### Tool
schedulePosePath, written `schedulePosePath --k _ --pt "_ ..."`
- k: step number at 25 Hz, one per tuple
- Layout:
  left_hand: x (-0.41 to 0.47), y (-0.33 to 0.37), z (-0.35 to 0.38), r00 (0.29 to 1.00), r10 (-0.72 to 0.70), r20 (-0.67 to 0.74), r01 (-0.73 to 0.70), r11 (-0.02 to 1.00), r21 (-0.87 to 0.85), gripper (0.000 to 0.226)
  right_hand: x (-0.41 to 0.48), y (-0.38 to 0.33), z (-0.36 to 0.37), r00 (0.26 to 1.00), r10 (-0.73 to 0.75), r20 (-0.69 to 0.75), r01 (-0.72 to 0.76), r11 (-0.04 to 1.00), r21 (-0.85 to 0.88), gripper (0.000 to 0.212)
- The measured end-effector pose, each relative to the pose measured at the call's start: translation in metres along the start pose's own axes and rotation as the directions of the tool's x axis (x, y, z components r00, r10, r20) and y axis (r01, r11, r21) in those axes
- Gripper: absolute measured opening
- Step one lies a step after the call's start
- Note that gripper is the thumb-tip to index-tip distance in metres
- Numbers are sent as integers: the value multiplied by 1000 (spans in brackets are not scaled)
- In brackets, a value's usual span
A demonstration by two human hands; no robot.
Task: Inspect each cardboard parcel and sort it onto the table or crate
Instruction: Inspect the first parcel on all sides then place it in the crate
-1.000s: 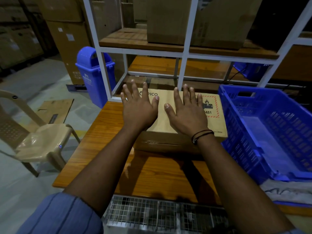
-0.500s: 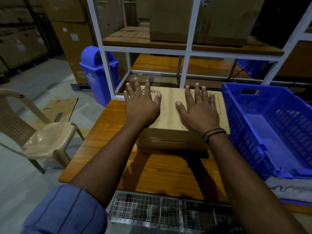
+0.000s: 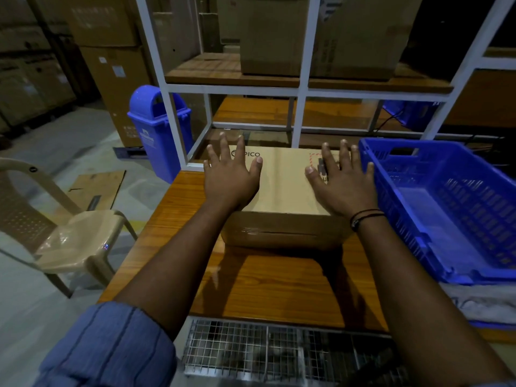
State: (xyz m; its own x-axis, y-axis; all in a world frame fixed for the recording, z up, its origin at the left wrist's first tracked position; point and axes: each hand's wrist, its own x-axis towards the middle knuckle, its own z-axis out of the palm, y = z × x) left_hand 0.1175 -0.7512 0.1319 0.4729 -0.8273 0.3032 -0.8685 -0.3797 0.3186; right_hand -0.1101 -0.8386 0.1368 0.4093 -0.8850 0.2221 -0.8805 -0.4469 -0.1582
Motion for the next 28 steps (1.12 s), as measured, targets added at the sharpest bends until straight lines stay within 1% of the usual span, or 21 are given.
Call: schedulePosePath --k 2,3,4,5,6,7,8,9,11,13,15,16,17,19,20,21,22,24,25,26,28 --pt "-1 1 -3 999 -1 51 3 999 -33 73 -3 0 -4 996 89 8 -90 992 86 82" --pt "-3 1 -4 996 -37 82 41 998 -57 74 -6 0 -6 983 181 23 -183 972 150 85" --pt "-3 -3 -6 987 -111 117 122 988 -92 77 -9 2 -8 956 287 60 -293 929 226 89" --pt "-3 -9 -7 961 -220 167 244 959 -140 80 -11 8 -9 921 368 126 -389 868 308 93" --pt "-4 -14 -11 914 -329 238 377 904 -199 83 -13 17 -8 890 405 212 -457 799 390 95" --pt "-3 -21 -14 868 -395 301 474 840 -265 84 -18 25 -9 874 396 281 -485 732 478 92" --pt "-4 -24 -17 850 -407 334 511 791 -336 81 -23 31 -7 879 359 314 -477 677 560 85" --pt "-5 -26 -18 864 -393 315 494 779 -386 76 -26 35 -3 898 324 297 -439 643 627 77" --pt "-13 -23 -20 927 -337 164 375 828 -418 70 -32 32 -1 931 314 187 -350 614 707 71" --pt "-20 -17 -26 957 -289 -34 245 862 -444 70 -31 26 -1 923 382 36 -280 606 744 72" --pt "-23 -15 -26 961 -222 -165 118 869 -481 59 -27 22 2 901 425 -84 -216 610 763 62" --pt "-25 -16 -23 964 -191 -187 84 881 -466 57 -26 19 6 901 420 -106 -206 631 748 58" --pt "-26 -19 -16 969 -175 -173 82 894 -440 62 -25 15 11 905 412 -101 -219 658 720 58" --pt "-27 -24 -1 979 -192 -68 152 910 -385 83 -22 6 26 918 384 -94 -248 744 620 64" --pt "-29 -25 7 979 -205 -16 187 917 -351 91 -22 1 33 922 369 -116 -252 800 545 70" --pt "-32 -25 14 979 -205 11 199 931 -305 94 -20 -3 41 923 359 -140 -256 843 473 75" --pt "-35 -25 23 984 -179 20 178 954 -241 92 -18 -7 48 925 351 -148 -265 872 411 78" --pt "-44 -24 41 1000 -30 7 31 998 -59 83 -15 -20 58 935 334 -123 -290 915 279 82" --pt "-46 -24 49 999 42 8 -42 999 19 79 -16 -28 63 942 316 -116 -291 937 191 82" --pt "-44 -26 56 996 92 16 -92 993 67 77 -16 -34 69 950 296 -102 -285 952 108 81" --pt "-32 -30 64 991 124 40 -128 986 108 78 -14 -46 76 974 224 -46 -224 975 4 80"
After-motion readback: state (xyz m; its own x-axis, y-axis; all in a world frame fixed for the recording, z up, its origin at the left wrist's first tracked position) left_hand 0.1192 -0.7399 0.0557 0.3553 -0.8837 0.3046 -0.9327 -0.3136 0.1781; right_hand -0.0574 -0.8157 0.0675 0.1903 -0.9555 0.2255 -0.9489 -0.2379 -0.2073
